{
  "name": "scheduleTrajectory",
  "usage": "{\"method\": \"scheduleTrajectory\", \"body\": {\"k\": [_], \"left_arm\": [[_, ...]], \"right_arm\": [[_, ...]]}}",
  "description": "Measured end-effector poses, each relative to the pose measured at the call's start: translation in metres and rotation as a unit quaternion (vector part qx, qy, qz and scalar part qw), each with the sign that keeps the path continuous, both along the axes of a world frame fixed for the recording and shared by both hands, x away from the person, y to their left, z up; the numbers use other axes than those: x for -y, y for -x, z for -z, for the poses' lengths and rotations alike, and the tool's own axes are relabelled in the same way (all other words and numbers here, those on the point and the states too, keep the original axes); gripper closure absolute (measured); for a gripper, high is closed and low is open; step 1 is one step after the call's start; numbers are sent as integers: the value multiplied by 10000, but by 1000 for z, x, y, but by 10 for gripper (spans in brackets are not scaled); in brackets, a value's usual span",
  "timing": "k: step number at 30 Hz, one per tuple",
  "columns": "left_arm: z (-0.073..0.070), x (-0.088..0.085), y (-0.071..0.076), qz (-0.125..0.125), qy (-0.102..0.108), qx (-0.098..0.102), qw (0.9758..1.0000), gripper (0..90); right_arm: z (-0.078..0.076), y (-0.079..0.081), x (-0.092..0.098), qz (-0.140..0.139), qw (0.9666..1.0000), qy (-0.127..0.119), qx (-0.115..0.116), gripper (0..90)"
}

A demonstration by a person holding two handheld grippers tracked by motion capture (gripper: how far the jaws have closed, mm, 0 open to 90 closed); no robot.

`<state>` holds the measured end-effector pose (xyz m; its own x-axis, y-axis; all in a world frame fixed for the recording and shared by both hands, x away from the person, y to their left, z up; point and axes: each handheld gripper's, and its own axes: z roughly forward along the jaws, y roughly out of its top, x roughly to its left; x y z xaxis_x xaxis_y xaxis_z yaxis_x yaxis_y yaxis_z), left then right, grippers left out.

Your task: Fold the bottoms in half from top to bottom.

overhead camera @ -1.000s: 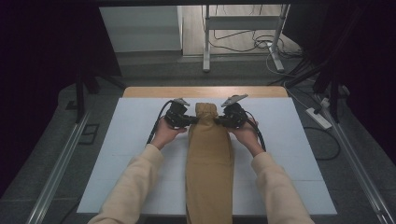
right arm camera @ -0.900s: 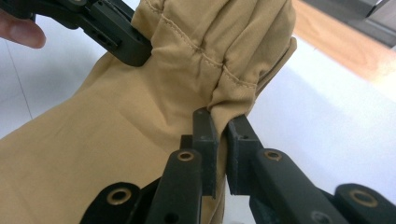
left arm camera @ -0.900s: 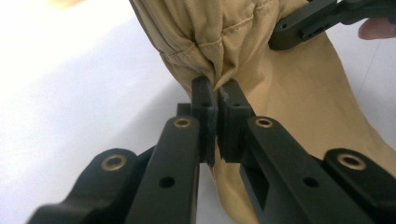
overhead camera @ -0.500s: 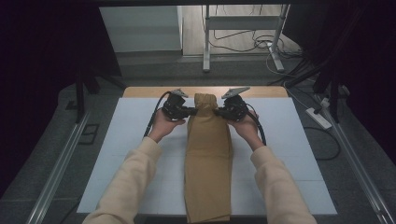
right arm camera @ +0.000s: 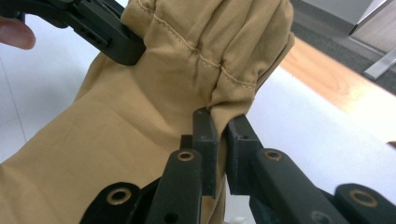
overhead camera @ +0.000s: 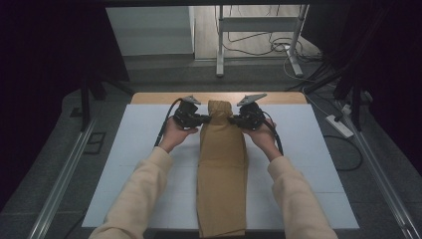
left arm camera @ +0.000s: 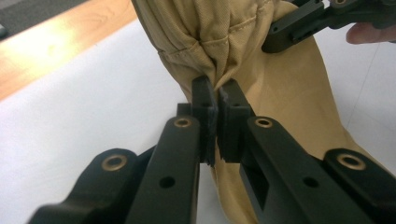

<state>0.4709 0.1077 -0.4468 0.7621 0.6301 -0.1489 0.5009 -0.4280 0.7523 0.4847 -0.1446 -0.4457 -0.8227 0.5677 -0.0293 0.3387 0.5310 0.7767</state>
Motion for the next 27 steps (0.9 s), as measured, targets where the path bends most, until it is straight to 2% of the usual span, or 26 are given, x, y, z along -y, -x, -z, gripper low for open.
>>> {"method": "scheduleTrajectory", "body": {"k": [2, 5, 8, 11, 16, 27], "left_arm": [[-12, -2, -5, -17, -26, 82, 10000, 866], [-34, -4, -9, -70, -56, 279, 9996, 867], [-44, -6, -9, -82, -28, 435, 9990, 866], [-40, -6, -8, -45, -26, 414, 9991, 866], [-27, -2, -6, -12, -42, 343, 9994, 866], [-18, -1, -2, 67, -17, 284, 9996, 866]], "right_arm": [[-7, -3, -1, 9, 10000, 3, 84, 838], [-26, -8, -4, 61, 9994, -90, 328, 838], [-40, -10, -7, 89, 9982, -131, 575, 838], [-41, -9, -6, 55, 9982, -119, 592, 837], [-28, -7, -4, 70, 9990, -69, 441, 836], [-17, -4, 0, 76, 9994, -90, 329, 836]]}}
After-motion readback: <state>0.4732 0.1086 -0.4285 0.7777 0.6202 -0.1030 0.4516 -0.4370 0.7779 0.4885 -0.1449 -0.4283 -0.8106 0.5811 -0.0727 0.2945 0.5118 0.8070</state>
